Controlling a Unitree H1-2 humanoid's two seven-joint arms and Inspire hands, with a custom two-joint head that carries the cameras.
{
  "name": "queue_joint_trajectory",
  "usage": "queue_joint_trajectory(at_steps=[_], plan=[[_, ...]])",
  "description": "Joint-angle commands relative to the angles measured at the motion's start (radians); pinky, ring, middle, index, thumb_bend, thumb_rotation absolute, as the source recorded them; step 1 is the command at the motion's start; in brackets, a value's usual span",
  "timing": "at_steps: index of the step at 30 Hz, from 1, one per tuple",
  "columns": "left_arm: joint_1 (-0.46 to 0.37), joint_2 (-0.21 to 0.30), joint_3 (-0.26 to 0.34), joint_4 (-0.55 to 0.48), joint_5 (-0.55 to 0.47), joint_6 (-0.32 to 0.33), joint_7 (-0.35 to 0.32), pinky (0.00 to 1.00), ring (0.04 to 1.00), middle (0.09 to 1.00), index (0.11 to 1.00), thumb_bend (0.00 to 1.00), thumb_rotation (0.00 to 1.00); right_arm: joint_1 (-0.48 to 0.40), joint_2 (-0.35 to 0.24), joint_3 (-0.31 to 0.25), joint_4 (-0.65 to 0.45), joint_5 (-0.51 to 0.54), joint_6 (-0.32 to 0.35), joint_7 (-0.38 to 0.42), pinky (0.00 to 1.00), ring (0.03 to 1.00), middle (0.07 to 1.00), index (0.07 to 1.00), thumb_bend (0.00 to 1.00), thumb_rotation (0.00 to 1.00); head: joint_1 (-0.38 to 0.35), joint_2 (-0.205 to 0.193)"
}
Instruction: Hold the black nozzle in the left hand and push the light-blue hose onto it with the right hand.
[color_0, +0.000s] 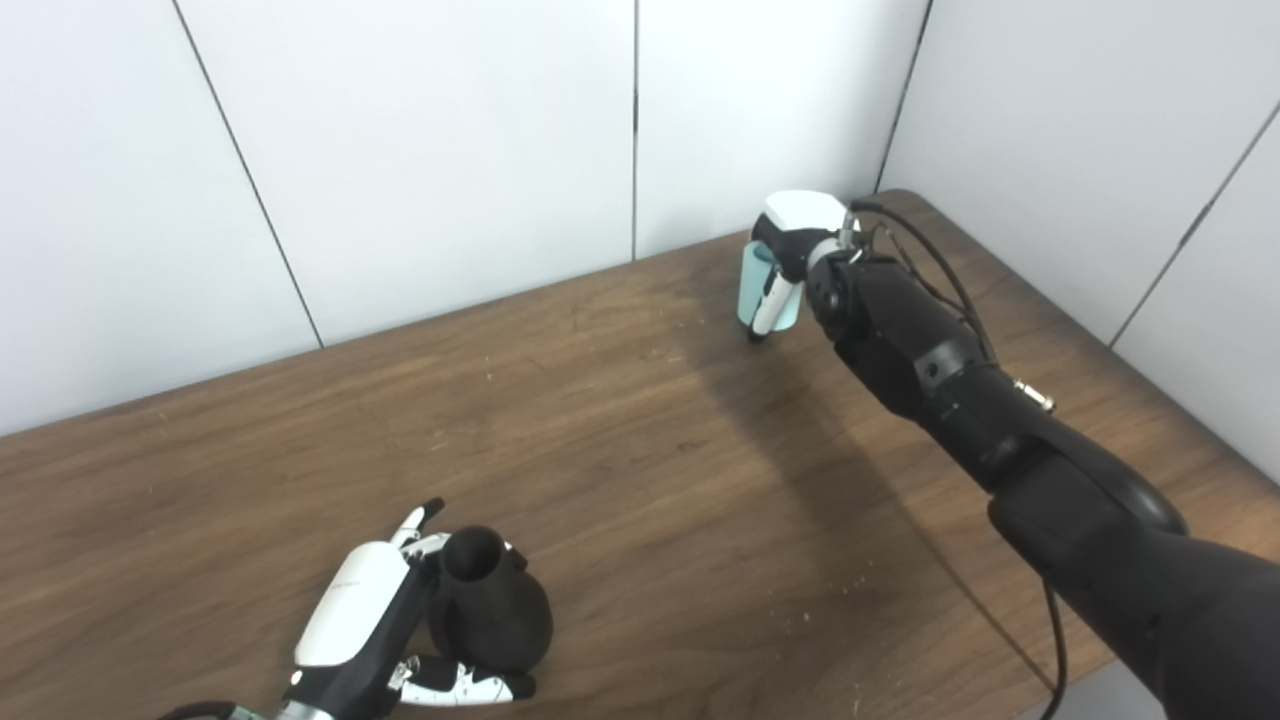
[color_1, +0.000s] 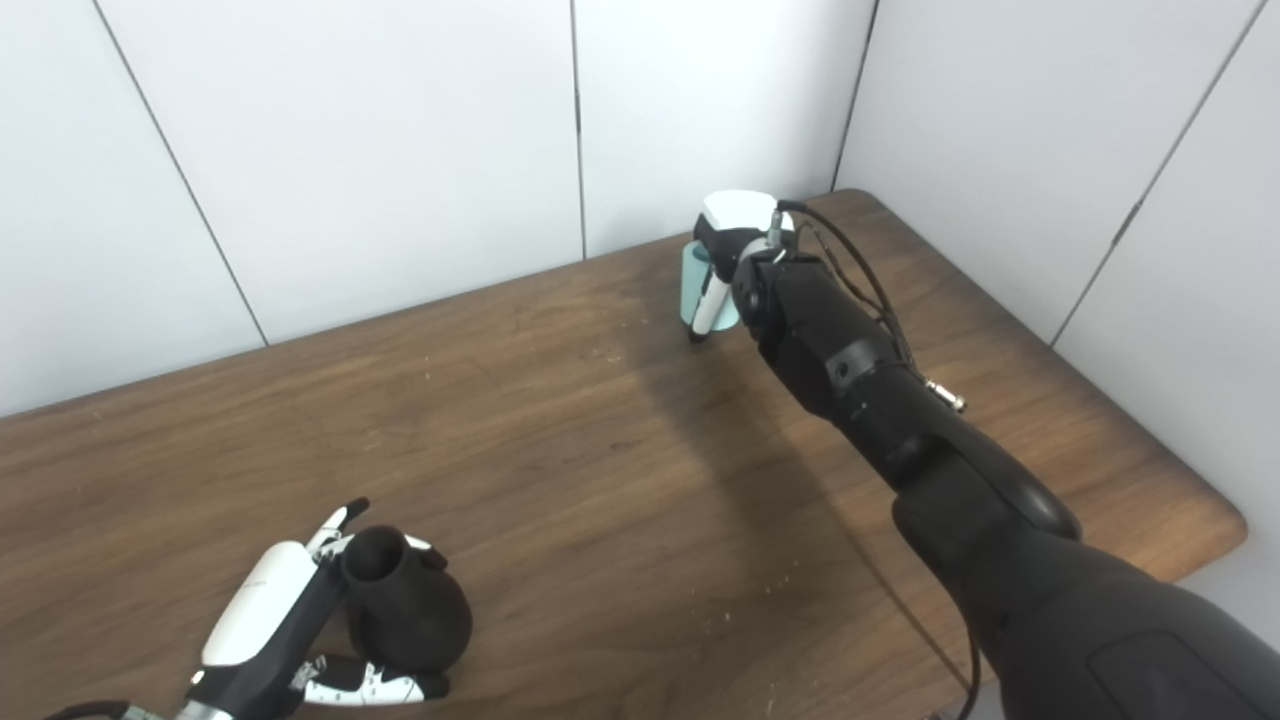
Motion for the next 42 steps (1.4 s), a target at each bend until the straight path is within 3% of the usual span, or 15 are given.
queue_joint_trajectory(at_steps=[1, 6, 14, 21, 26, 34, 42], plan=[[0.044, 0.038, -0.024, 0.049, 0.046, 0.047, -0.088, 1.0, 0.68, 0.463, 0.501, 0.52, 0.0, -0.034, -0.03, -0.024, -0.036, -0.011, 0.008, -0.063, 0.36, 0.409, 0.514, 0.513, 0.52, 0.0, -0.001, 0.001], [0.043, 0.037, -0.027, 0.054, 0.049, 0.044, -0.086, 1.0, 0.679, 0.455, 0.5, 0.52, 0.0, -0.018, -0.029, -0.031, -0.092, -0.018, 0.009, -0.113, 0.32, 0.43, 0.517, 0.512, 0.5, 0.0, 0.018, 0.006], [0.044, 0.027, -0.033, 0.04, 0.059, 0.057, -0.093, 1.0, 0.679, 0.46, 0.498, 0.52, 0.0, 0.034, -0.044, -0.03, -0.279, -0.021, 0.009, -0.063, 0.33, 0.435, 0.504, 0.487, 0.5, 0.0, 0.096, 0.017], [0.048, 0.008, -0.044, 0.041, 0.08, 0.073, -0.091, 1.0, 0.682, 0.466, 0.495, 0.52, 0.0, 0.105, -0.029, -0.044, -0.506, 0.008, 0.03, 0.041, 0.33, 0.434, 0.507, 0.49, 0.5, 0.0, 0.187, 0.032], [0.052, -0.02, -0.057, 0.044, 0.097, 0.091, -0.084, 1.0, 0.676, 0.448, 0.496, 0.52, 0.0, 0.174, 0.005, -0.087, -0.72, 0.135, 0.043, 0.181, 0.31, 0.425, 0.526, 0.527, 0.49, 0.0, 0.274, 0.037], [0.054, -0.065, -0.071, 0.051, 0.117, 0.122, -0.082, 1.0, 0.679, 0.464, 0.493, 0.52, 0.0, 0.22, 0.027, -0.07, -0.859, 0.144, 0.038, 0.28, 0.3, 0.424, 0.529, 0.536, 0.49, 0.0, 0.432, 0.044], [0.05, -0.089, -0.083, 0.057, 0.131, 0.139, -0.082, 1.0, 0.679, 0.461, 0.493, 0.52, 0.0, 0.261, 0.054, -0.052, -0.987, 0.166, 0.02, 0.335, 0.31, 0.415, 0.517, 0.515, 0.5, 0.0, 0.51, 0.058]])
